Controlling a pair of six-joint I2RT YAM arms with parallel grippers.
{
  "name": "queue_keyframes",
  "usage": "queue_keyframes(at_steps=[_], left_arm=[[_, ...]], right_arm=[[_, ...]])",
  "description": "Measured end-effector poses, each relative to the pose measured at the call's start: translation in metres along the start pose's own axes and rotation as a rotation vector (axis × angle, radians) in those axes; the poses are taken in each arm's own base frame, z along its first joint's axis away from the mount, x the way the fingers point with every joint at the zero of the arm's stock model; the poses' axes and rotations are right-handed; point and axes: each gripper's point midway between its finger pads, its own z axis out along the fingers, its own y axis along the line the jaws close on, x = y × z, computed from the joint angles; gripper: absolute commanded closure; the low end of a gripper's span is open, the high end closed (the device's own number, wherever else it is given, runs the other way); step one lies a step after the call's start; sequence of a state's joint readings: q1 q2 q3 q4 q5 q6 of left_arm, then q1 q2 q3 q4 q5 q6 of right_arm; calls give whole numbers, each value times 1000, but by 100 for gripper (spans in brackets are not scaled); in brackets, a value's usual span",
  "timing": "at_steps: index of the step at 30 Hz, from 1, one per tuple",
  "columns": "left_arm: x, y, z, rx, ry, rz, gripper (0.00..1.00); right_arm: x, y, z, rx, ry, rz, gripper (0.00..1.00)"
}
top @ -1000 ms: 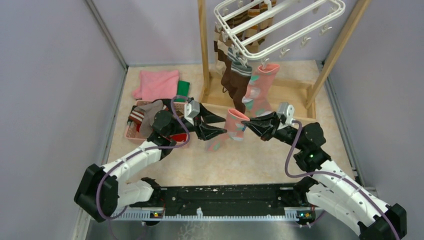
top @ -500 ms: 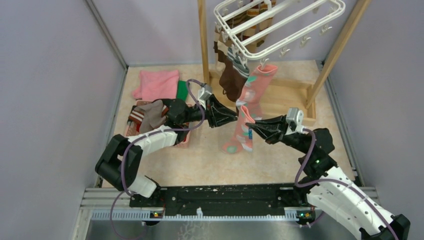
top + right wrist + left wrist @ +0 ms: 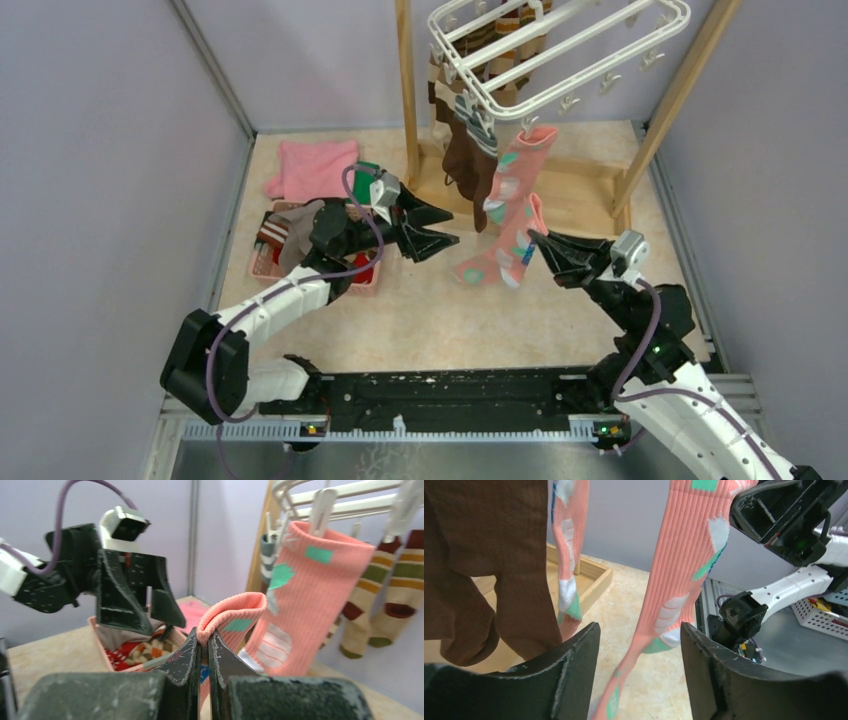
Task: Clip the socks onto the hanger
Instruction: Rotate the hanger.
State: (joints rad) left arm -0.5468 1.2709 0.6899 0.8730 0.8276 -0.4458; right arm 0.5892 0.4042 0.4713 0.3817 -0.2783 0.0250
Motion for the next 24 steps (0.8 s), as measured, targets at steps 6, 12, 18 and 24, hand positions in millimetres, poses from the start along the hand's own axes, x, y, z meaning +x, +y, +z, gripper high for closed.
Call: queue_keyframes(at_steps=[6, 12, 18, 24], left_arm=[[-19, -2, -7, -37, -34, 91, 1], [-30, 2, -2, -44, -56, 110, 1], [-58, 9, 23, 22, -108, 85, 13], [-92, 10, 42, 56, -144, 74, 21]], right_arm=[[-5, -19, -14, 115, -33, -65, 100], [-4, -34, -17, 200, -25, -83, 100], [-3, -56, -26, 330, -13, -83, 100], [5, -74, -36, 445, 8, -79, 100]])
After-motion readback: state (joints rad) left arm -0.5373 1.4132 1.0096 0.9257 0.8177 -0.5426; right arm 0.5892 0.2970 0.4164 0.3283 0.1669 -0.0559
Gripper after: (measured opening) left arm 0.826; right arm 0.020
